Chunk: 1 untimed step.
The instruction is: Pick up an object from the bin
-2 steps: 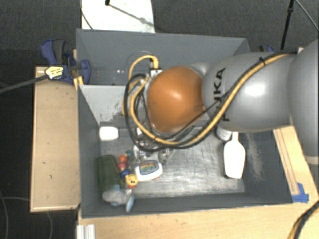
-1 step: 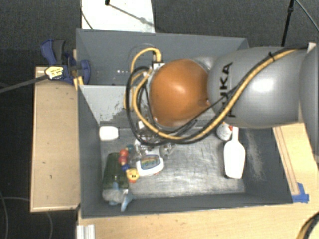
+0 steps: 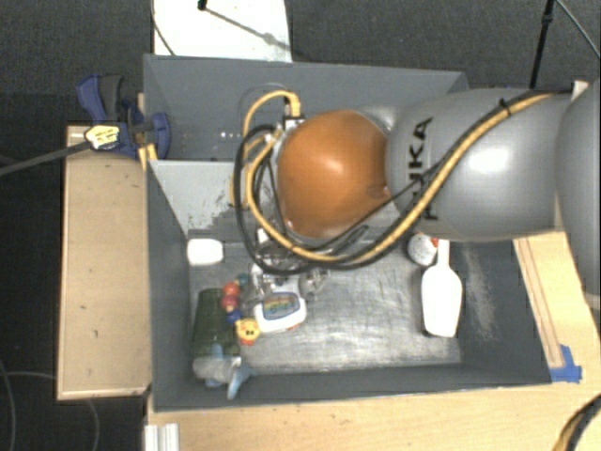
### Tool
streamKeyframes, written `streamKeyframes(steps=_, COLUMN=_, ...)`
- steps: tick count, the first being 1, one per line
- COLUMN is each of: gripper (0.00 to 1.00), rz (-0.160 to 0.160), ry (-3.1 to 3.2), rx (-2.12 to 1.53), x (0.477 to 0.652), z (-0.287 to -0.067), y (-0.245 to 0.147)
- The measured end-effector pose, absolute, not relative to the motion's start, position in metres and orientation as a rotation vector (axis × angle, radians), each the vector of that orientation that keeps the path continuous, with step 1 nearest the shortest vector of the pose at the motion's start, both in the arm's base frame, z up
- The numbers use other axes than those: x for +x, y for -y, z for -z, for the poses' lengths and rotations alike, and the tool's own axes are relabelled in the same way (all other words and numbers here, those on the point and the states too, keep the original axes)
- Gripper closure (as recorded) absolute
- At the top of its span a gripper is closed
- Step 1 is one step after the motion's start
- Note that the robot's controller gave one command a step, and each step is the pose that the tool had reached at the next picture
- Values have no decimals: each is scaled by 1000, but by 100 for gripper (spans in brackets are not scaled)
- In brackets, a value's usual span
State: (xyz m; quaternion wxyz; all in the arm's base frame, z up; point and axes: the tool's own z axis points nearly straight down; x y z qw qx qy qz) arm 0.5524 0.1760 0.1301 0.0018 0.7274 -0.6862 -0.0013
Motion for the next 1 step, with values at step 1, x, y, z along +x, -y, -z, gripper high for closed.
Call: streamKeyframes(steps=1, gripper=100, rz=9, ry=2137, rx=2302, x=550, z=-144, y=-178)
